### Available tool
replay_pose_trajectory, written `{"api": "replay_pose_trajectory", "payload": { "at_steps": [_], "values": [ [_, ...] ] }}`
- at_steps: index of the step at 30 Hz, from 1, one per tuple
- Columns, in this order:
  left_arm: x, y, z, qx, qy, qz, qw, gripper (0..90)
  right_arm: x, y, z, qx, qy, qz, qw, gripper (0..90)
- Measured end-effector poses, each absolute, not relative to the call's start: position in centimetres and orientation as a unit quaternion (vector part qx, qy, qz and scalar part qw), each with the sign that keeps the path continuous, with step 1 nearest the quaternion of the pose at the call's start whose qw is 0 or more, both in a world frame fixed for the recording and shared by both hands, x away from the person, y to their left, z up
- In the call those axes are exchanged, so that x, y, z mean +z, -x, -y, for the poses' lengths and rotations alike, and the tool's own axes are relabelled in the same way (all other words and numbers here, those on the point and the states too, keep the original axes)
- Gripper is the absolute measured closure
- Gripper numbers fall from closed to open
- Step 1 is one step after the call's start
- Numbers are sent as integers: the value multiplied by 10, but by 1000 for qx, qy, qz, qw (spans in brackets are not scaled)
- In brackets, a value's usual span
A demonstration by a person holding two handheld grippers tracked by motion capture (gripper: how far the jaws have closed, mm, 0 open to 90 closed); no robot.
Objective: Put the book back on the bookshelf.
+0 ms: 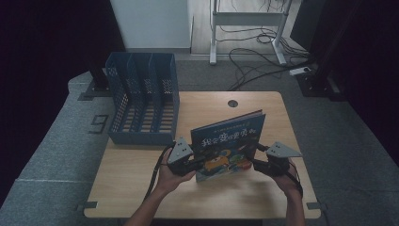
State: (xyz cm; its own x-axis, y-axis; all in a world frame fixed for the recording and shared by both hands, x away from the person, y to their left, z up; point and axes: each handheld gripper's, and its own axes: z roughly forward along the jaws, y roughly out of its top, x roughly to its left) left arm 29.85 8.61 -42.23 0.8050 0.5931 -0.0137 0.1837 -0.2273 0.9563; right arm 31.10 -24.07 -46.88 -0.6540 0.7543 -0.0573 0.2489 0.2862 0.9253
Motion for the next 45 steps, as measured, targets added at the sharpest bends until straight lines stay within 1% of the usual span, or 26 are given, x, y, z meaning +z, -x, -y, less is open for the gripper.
{"api": "replay_pose_trajectory", "payload": {
  "at_steps": [5,10,13,18,20,23,28,31,37,45],
  "values": [
    [-422,-303,-88,156,-758,-255,580,585,-469,-311,241,499,-330,-760,252,446],
    [-423,-303,-87,156,-754,-256,585,589,-469,-311,241,499,-329,-761,253,446],
    [-422,-301,-88,166,-747,-255,591,648,-469,-311,240,500,-331,-759,253,446],
    [-421,-296,-90,174,-745,-249,594,681,-470,-312,234,500,-337,-755,260,432],
    [-420,-296,-92,177,-746,-250,592,677,-470,-313,231,502,-338,-753,259,424],
    [-419,-297,-94,168,-747,-252,591,642,-471,-314,228,504,-339,-750,261,418],
    [-419,-298,-95,168,-744,-255,594,635,-473,-314,226,511,-334,-748,262,416],
    [-420,-298,-94,169,-744,-254,595,584,-473,-314,225,512,-333,-747,262,416],
    [-421,-299,-92,152,-747,-245,599,569,-473,-313,224,515,-327,-750,256,418],
    [-418,-296,-91,160,-738,-244,609,591,-473,-312,217,517,-315,-756,249,415]
  ]
}}
